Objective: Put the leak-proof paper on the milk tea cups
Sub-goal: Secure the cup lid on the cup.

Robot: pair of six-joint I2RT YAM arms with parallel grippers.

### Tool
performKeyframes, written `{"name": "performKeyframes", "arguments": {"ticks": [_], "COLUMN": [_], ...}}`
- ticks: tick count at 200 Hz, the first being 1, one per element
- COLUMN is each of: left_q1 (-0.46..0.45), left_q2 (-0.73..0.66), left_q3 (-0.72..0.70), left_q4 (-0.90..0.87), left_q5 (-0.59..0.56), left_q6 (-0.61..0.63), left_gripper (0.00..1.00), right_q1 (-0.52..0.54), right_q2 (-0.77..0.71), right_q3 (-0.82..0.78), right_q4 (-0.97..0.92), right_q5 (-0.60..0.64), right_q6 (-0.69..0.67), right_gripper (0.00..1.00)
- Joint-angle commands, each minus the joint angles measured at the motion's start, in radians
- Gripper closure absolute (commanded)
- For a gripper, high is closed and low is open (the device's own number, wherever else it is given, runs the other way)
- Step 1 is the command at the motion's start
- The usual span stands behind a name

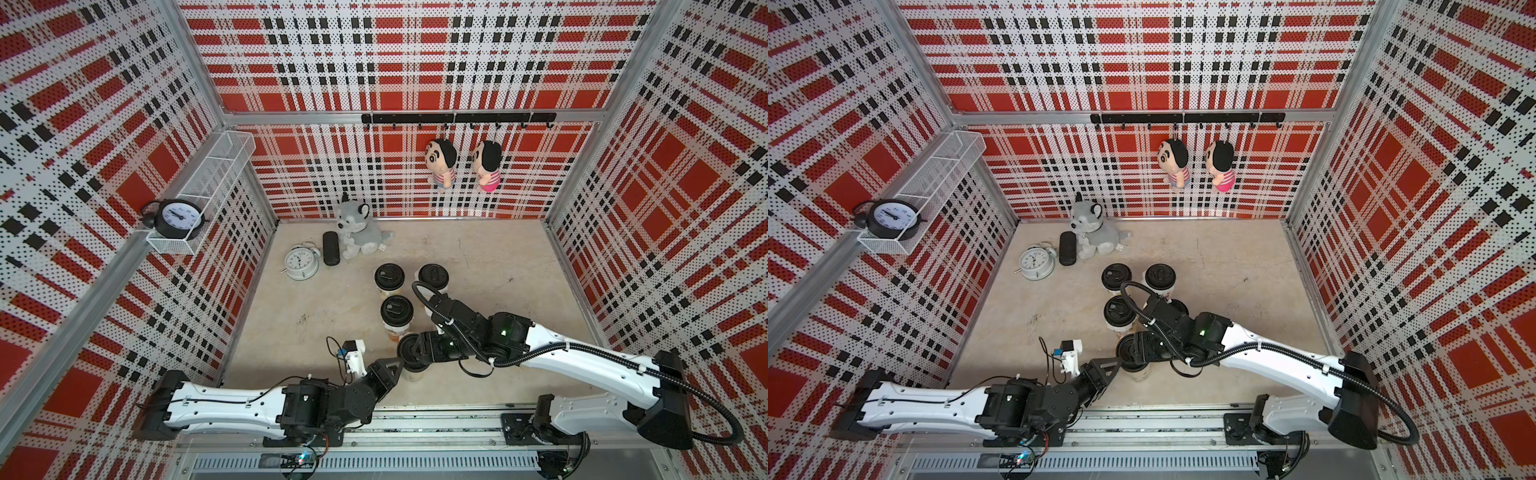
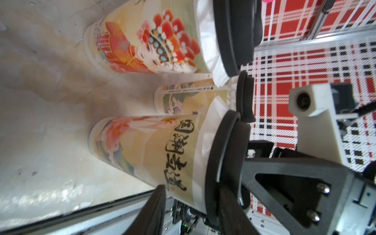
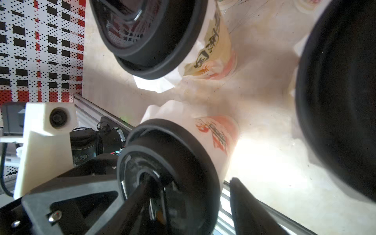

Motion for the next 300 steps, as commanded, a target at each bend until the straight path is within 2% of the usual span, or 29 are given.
{"name": "performKeyframes", "arguments": {"ticks": [1, 68, 114, 199, 300], "left_q1": [0.017, 0.357, 0.486, 0.495, 0.422], "left_q2": [0.018, 0.067, 0.118, 0.181, 0.165], "left_q3": [-0.011, 0.126, 0.214, 0.332, 0.491], "left_q4": [-0.447, -0.508, -0.510, -0.455, -0.460], "left_q5": [0.273, 0.317, 0.324, 0.311, 0.230], "left_q6": [0.088, 0.437, 0.588, 0.692, 0.715], "left_gripper": [0.56, 0.57, 0.57, 0.56, 0.55], "right_q1": [0.009, 0.010, 0.010, 0.010, 0.036], "right_q2": [0.108, 0.108, 0.103, 0.073, 0.052], "right_q3": [-0.105, -0.105, -0.108, -0.122, -0.147], "right_q4": [-0.247, -0.241, -0.245, -0.259, -0.247], "right_q5": [0.054, 0.055, 0.059, 0.059, 0.066], "right_q6": [-0.027, -0.022, -0.013, 0.004, 0.034], "right_gripper": [0.36, 0.36, 0.36, 0.36, 0.37]}}
